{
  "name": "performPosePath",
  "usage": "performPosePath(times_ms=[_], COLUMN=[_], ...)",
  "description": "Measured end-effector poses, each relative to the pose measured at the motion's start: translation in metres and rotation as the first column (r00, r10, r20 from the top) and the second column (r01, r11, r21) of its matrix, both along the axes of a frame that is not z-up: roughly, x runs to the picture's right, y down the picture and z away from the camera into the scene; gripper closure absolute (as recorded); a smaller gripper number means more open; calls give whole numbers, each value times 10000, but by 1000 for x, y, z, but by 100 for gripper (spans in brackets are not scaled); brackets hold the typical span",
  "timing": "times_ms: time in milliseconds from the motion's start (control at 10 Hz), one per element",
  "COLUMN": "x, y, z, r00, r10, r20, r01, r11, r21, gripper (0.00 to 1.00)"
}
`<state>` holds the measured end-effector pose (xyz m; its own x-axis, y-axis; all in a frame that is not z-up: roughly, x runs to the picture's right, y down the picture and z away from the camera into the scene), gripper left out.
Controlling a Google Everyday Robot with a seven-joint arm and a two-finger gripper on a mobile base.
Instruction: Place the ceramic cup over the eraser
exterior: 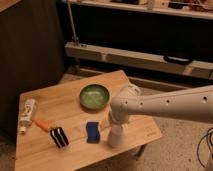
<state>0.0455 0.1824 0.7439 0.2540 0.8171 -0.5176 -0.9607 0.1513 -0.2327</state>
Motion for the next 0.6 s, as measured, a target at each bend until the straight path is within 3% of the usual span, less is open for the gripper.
performPosePath(times_ms=[600], x=[-3], y=[6], z=[-3], r00=[9996], r10=[-135], r20=[-251], r01=[130], r11=[9997], r21=[-195], gripper=[20])
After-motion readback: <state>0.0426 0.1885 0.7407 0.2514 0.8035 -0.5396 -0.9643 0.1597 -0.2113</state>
